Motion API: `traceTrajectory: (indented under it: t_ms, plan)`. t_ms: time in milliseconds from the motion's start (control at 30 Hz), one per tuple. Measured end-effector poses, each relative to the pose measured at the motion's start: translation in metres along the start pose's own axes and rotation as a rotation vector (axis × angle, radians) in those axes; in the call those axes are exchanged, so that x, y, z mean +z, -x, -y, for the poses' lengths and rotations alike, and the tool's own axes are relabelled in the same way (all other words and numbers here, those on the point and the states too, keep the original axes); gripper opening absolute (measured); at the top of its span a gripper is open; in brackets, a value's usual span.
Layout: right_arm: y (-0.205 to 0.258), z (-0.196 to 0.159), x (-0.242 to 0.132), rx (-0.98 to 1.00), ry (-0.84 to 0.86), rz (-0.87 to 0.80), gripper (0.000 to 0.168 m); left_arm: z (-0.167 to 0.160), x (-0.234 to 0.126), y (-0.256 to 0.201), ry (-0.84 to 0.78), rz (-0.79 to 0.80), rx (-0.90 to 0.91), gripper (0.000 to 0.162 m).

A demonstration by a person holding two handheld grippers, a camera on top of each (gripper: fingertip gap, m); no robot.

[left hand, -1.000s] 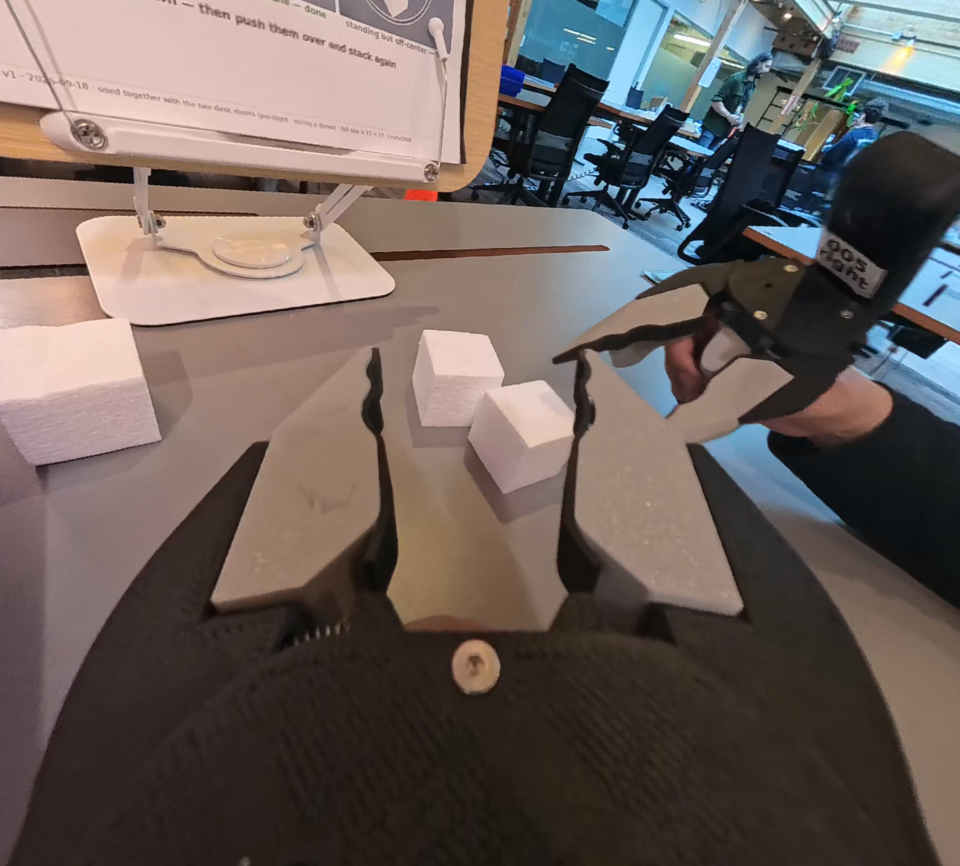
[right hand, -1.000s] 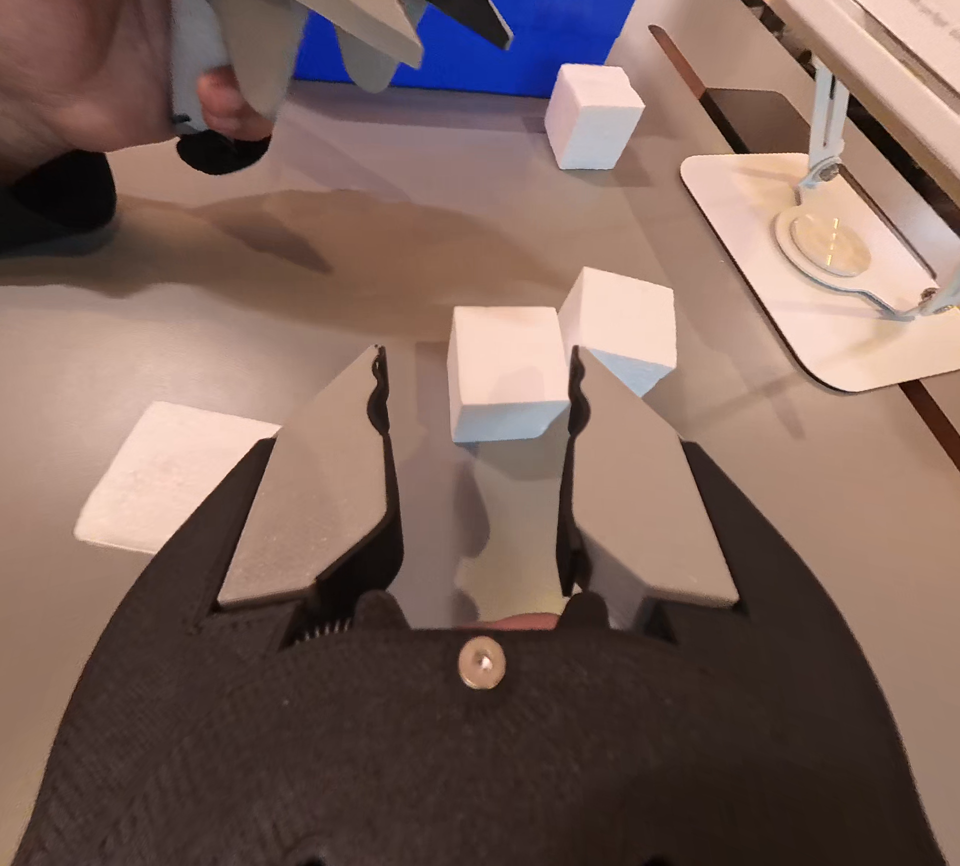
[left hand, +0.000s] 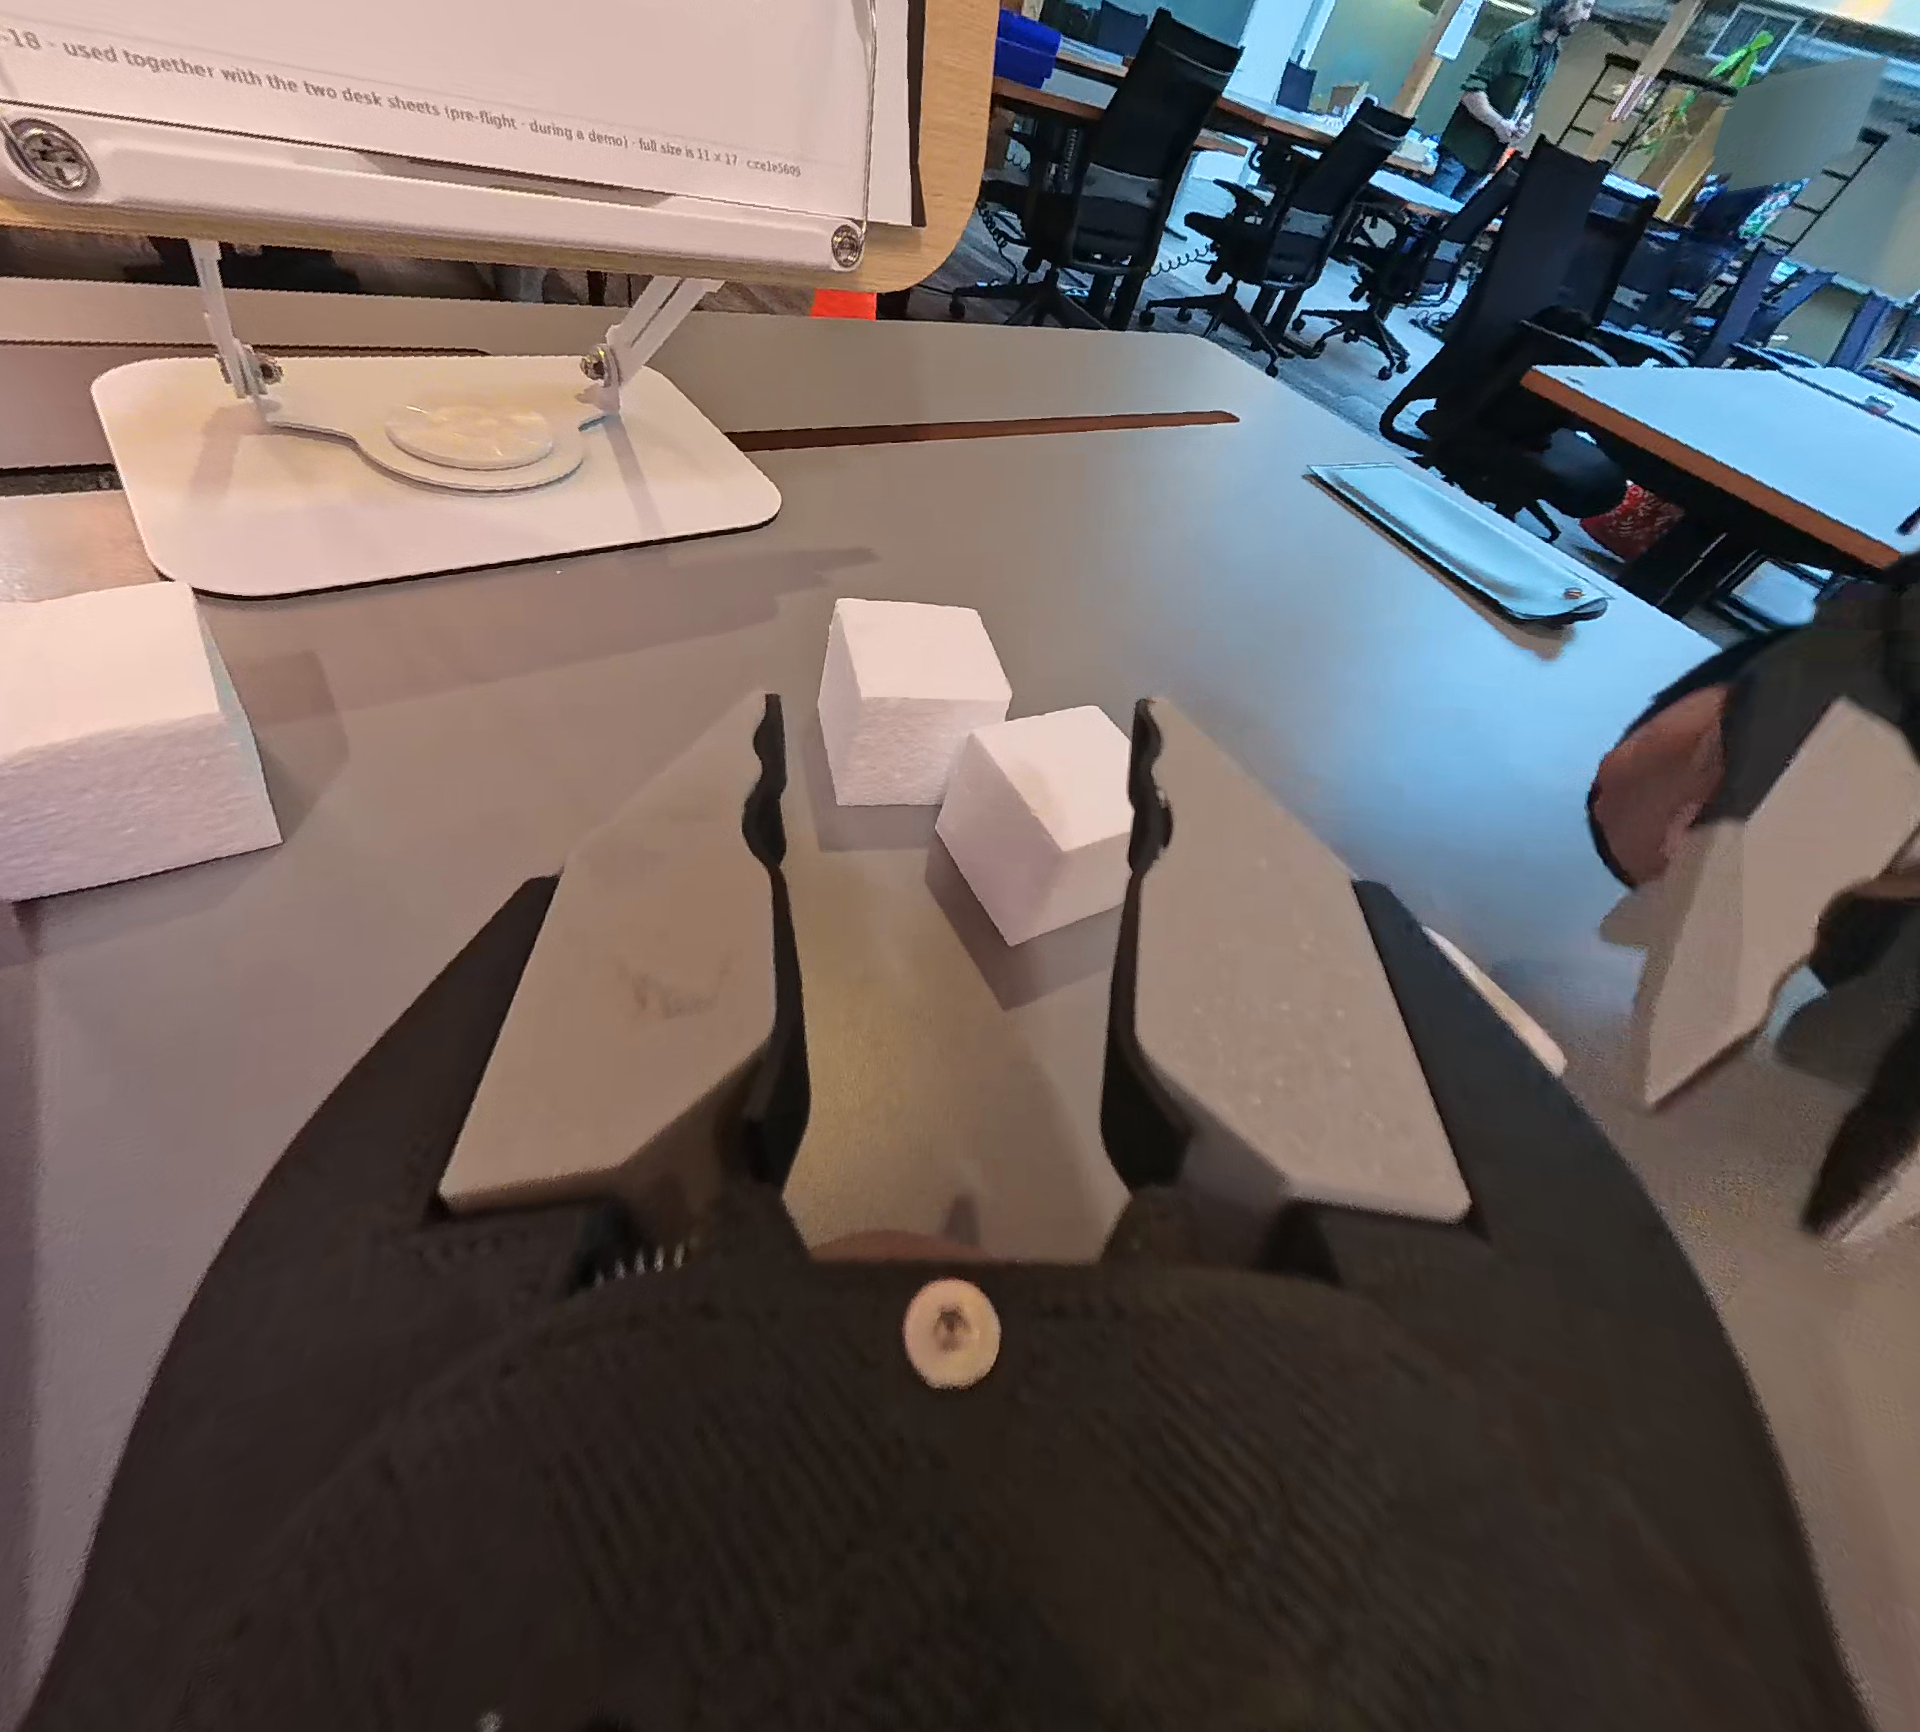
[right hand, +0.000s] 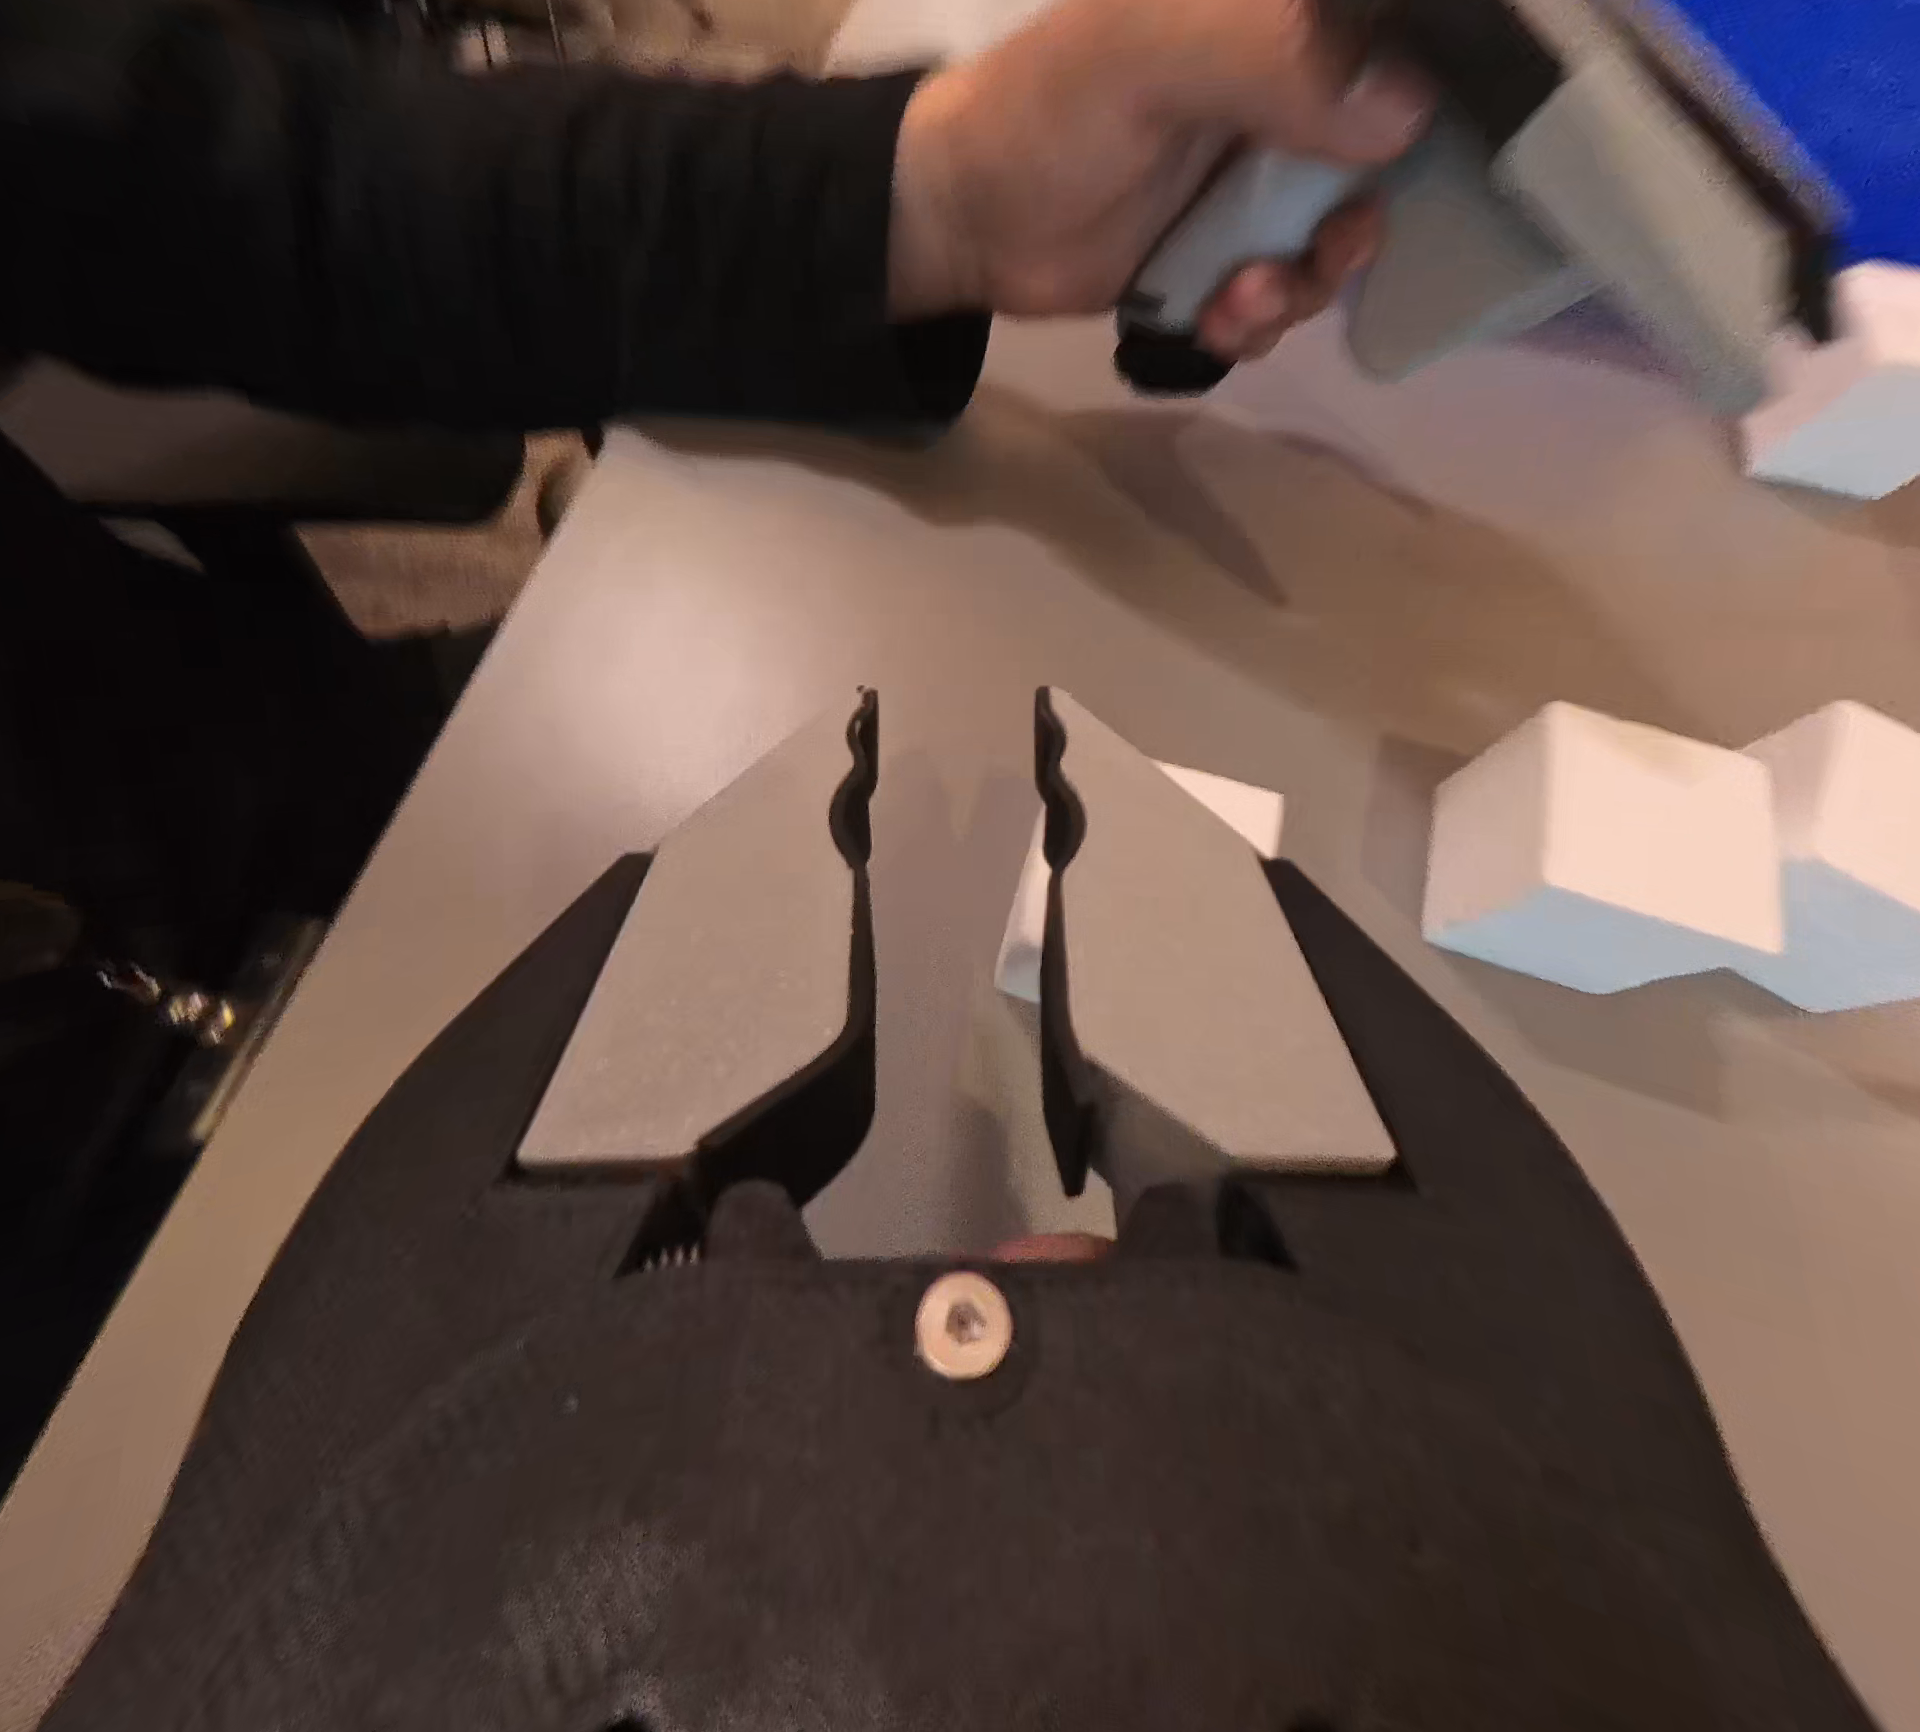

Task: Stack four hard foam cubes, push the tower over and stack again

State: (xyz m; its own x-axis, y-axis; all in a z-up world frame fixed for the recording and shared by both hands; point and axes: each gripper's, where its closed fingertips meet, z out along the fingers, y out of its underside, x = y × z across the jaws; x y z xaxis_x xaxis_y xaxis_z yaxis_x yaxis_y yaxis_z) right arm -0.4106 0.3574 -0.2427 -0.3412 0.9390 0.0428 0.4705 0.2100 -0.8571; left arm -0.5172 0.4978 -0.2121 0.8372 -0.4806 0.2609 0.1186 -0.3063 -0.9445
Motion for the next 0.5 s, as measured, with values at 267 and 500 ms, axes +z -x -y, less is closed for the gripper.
traceTrajectory:
  t_ms: [267,500]
  plan:
    - [-0.095,-0.009,-0.048,0.285,-0.218,-0.339,0.053,0.001,-0.001,0.001,-0.007,-0.001,-0.008,0.065]
    - [-0.141,-0.041,-0.021,0.269,-0.114,-0.422,0.073,0.004,-0.003,-0.003,-0.016,-0.018,-0.003,0.065]
